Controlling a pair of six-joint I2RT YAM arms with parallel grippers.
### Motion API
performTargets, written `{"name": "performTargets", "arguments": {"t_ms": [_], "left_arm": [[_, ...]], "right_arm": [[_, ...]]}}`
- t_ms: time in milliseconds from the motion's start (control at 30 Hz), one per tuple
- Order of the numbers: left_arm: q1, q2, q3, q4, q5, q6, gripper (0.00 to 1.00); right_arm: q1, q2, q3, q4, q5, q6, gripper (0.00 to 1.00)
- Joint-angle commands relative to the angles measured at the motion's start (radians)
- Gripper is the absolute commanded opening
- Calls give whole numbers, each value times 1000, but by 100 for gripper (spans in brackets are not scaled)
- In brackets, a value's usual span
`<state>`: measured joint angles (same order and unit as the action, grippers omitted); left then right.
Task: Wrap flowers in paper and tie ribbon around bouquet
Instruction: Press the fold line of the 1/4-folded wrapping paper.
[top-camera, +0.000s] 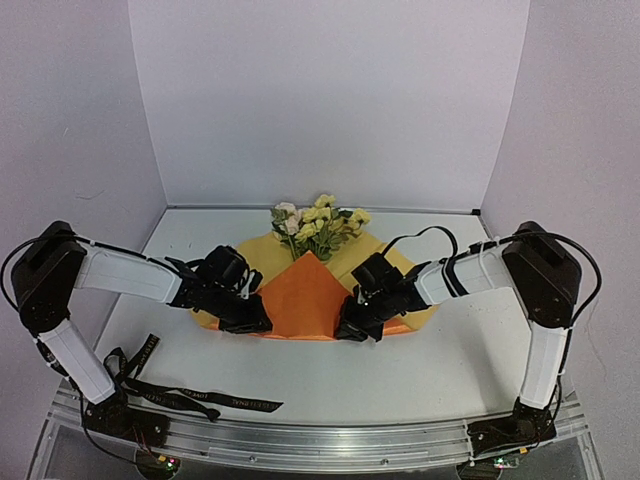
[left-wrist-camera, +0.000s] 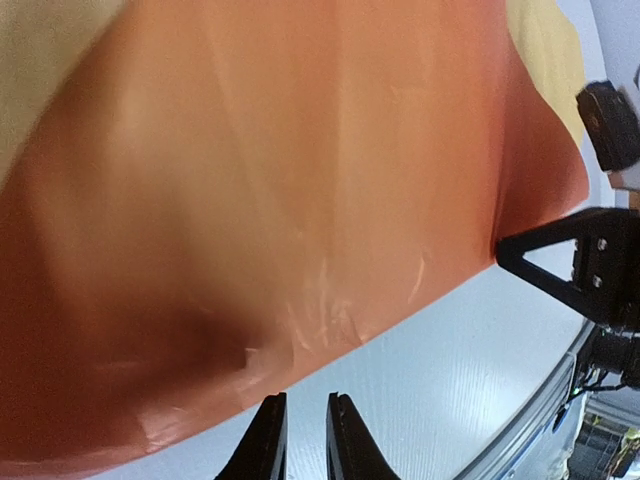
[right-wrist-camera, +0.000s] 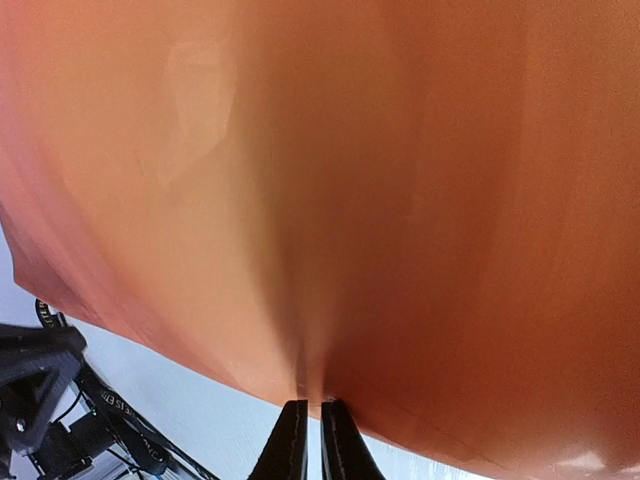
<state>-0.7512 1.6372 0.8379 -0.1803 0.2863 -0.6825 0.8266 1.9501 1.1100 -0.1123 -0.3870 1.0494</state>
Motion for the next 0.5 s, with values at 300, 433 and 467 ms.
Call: {"name": "performTargets", "arguments": {"t_ms": [300,433,467], "left_arm": [[113,27,-119,41,-35,-23,15],[116,19,-130,40,-34,-26,15],[116,17,-131,37,-34,-26,15]], "right_arm": [[-30,-77,-85,75,27,57,8],[-46,-98,-138,94,37,68,8],[-52,-106,-157,100,40,71,8]]}}
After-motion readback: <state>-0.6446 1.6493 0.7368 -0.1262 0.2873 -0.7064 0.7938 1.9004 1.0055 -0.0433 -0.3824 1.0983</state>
